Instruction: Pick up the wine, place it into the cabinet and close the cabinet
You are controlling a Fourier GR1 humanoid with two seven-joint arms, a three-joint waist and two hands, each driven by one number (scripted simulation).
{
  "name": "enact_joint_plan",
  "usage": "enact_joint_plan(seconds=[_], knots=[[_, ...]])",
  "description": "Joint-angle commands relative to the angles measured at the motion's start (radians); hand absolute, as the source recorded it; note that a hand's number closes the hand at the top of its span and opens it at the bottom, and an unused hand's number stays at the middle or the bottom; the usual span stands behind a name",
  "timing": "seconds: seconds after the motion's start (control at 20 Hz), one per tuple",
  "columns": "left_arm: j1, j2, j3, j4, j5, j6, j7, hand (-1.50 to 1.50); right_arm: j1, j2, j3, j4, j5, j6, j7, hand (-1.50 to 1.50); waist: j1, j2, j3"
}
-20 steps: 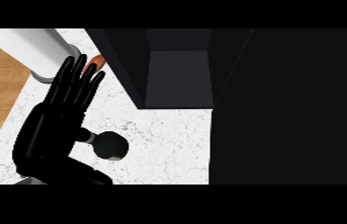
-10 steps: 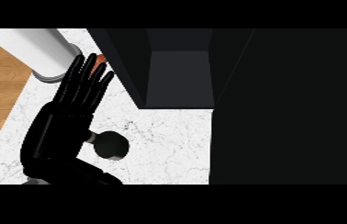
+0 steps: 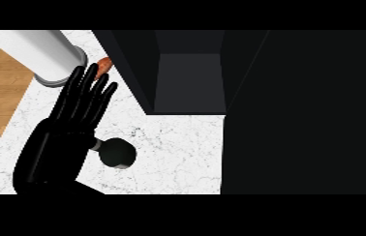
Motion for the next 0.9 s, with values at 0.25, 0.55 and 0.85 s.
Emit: enact_joint_plan(seconds=[0.25,0.55,0.85], knots=[[0.094,0.035,0.045,-0.018,-0.002,-0.037,-0.014,-1.5,-0.008,0.002,-0.066,-0.016,-0.058,0.032,0.04,-1.5,0.001,0.0,0.0],[0.098,0.064,0.136,0.023,0.049,-0.076,-0.043,-1.5,-0.072,0.019,-0.034,-0.048,-0.03,-0.011,0.107,-1.5,0.002,0.0,0.0],[0.222,0.067,0.128,0.001,0.011,-0.12,-0.102,-1.5,-0.023,0.007,-0.12,-0.007,-0.086,0.057,0.047,-1.5,0.003,0.0,0.0]])
